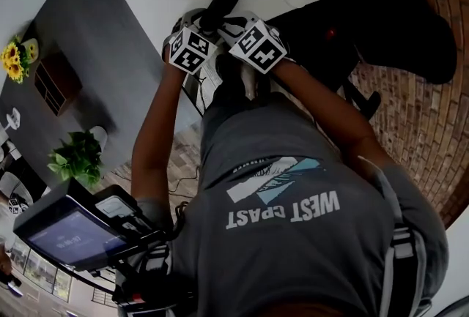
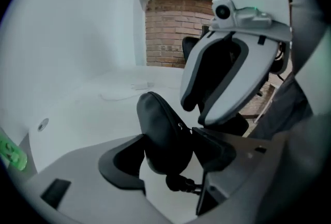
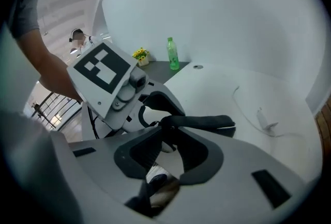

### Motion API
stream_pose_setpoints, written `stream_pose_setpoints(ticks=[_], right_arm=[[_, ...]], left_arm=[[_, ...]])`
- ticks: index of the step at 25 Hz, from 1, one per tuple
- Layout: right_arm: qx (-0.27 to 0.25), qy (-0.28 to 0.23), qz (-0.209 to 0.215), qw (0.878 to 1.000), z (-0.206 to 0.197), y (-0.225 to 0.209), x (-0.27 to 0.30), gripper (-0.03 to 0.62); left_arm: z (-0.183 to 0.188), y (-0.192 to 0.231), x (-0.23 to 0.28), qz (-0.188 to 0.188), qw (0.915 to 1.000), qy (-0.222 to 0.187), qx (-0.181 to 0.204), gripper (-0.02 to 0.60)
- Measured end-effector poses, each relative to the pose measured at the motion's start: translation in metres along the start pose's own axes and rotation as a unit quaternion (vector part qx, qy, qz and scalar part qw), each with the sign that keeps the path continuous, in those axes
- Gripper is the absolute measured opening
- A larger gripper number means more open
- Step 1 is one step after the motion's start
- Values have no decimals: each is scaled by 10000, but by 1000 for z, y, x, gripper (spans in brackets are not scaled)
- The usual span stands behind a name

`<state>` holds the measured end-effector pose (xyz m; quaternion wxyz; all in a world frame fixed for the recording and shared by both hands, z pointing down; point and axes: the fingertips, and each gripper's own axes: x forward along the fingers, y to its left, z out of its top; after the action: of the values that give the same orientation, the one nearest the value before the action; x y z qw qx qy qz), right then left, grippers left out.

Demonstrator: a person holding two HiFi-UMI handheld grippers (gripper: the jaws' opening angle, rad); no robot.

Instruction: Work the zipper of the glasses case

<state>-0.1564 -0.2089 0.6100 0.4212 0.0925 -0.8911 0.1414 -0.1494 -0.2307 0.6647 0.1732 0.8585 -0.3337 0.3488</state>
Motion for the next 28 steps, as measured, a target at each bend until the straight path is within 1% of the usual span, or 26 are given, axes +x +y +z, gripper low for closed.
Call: stream_pose_setpoints(ticks=[2,4,6,8,9,10,11,12,14,17,19,22,25,26,27,28], right_arm=[[120,141,170,9997,-8,1,5,66],[300,250,269,9989,-15,-2,6,66],[518,349,295,9976,-19,-8,7,66],[689,445,305,9962,-22,-13,6,66],[751,487,297,9955,-23,-16,5,66],[791,521,257,9952,-23,-19,3,66],[801,547,187,9951,-23,-22,2,63],[780,566,101,9953,-23,-26,1,46],[659,562,-62,9962,-21,-32,0,40],[222,514,-253,9981,-16,-35,-5,29],[-93,498,-296,9983,-15,-33,-6,21],[-507,469,-288,9972,-18,-31,-6,17],[-760,387,-192,9962,-18,-31,-7,14],[-792,300,-96,9964,-16,-29,-8,12],[-811,196,16,9965,-14,-27,-10,-5],[-834,120,104,9964,-12,-25,-11,-5]], left_arm=[[6,-3,1,-8,9999,-148,73,298],[7,-7,3,4,9998,-121,180,298],[9,-8,4,139,9989,57,452,298],[13,-8,5,340,9952,354,846,296],[16,-8,6,409,9934,475,961,296],[18,-9,6,445,9928,547,970,296],[21,-9,5,465,9932,579,895,296],[24,-8,4,487,9939,591,796,296],[28,-6,3,542,9947,582,652,284],[30,-2,4,520,9966,489,415,279],[29,-2,5,472,9972,480,322,278],[28,-3,6,374,9981,441,201,275],[28,-4,7,246,9991,351,-67,275],[27,-4,8,242,9990,374,-88,275],[25,-3,8,261,9988,409,-55,273],[24,-3,9,278,9987,429,-5,272]])
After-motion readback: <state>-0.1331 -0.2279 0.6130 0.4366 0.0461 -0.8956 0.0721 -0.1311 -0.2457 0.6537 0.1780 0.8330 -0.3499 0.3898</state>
